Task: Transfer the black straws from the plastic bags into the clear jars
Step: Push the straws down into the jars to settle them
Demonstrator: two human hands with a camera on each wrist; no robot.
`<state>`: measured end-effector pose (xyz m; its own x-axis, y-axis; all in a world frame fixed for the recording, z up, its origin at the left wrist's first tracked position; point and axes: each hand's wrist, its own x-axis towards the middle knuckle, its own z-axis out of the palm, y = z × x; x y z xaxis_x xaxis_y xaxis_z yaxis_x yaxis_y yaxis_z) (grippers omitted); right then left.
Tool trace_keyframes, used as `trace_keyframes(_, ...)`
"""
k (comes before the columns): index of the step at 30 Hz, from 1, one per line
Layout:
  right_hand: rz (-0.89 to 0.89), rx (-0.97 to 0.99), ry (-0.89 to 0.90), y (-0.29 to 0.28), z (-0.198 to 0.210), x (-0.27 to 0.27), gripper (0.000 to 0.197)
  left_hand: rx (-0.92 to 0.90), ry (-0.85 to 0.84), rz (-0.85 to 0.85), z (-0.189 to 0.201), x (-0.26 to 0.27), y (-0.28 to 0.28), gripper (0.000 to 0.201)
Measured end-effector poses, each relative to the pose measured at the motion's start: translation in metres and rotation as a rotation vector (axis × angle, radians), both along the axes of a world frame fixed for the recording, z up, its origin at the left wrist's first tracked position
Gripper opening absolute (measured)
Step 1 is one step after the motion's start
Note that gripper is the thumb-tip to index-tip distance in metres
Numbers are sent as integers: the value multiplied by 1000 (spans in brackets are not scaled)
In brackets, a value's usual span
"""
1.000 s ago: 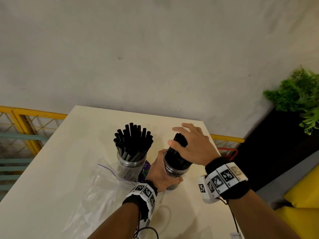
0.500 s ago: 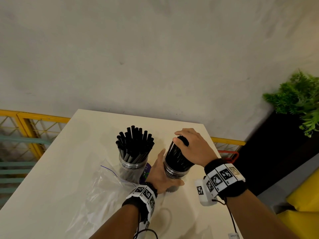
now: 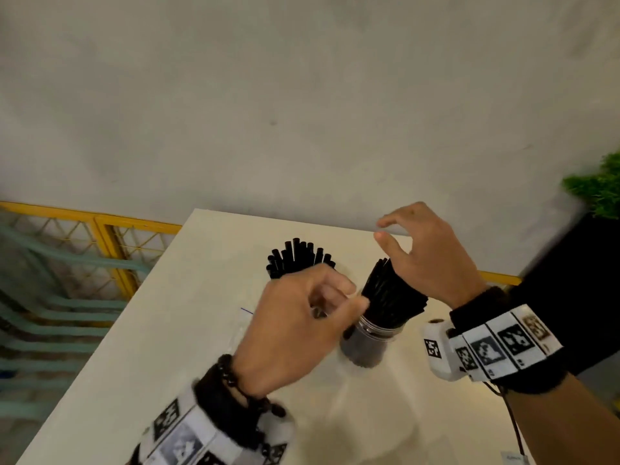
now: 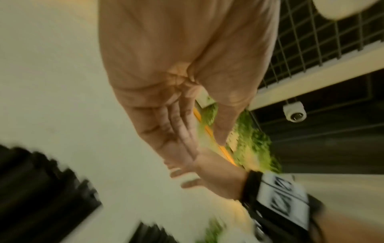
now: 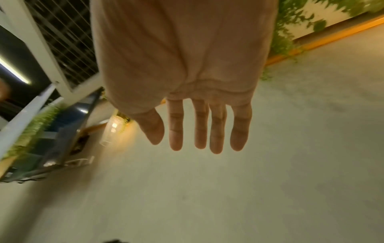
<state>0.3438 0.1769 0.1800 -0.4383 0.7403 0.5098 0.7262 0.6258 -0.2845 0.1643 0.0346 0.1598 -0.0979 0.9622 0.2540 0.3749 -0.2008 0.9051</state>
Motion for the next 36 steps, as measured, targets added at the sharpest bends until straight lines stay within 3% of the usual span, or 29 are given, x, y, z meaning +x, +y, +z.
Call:
trace_keyframes(3, 81, -89, 1, -25, 1, -39, 27, 0, 18, 294, -14, -56, 13, 14)
trace_keyframes(5, 114, -188, -86, -40, -10, -68, 37, -207, 94, 339, -50, -82, 31, 35)
trace_keyframes(9, 73, -216, -407, -46, -50, -113, 66, -505, 253, 226, -113, -95, 60, 94)
trace_keyframes(13, 0, -250, -483, -24, -69, -130, 88, -615, 321, 47, -124, -91, 81, 126)
trace_keyframes(15, -39, -326, -450, -10, -68, -132, 90, -644, 331, -83, -118, -91, 87, 120)
trace_keyframes(17, -71, -411, -424, 2, -63, -134, 86, -702, 276, -71, -114, -91, 94, 125)
trace_keyframes(20, -64, -463, -378, 7, -60, -137, 65, -728, 276, -40, -121, -89, 107, 138)
trace_keyframes(24, -82, -407, -300, -1, -62, -140, 43, -469, 178, -129, -139, -83, 112, 129)
trace_keyframes(26, -88, -386, -306, -1, -62, -139, 41, -419, 119, -123, -142, -81, 107, 121)
trace_keyframes(31, -159, -480, -254, 1, -54, -135, 36, -369, 179, -100, -140, -76, 101, 95)
trace_keyframes(34, -202, -561, -334, 1, -46, -133, 45, -354, 140, -110, -141, -77, 97, 101)
trace_keyframes(36, -191, -496, -326, 3, -37, -134, 48, -344, 147, -106, -141, -79, 95, 103)
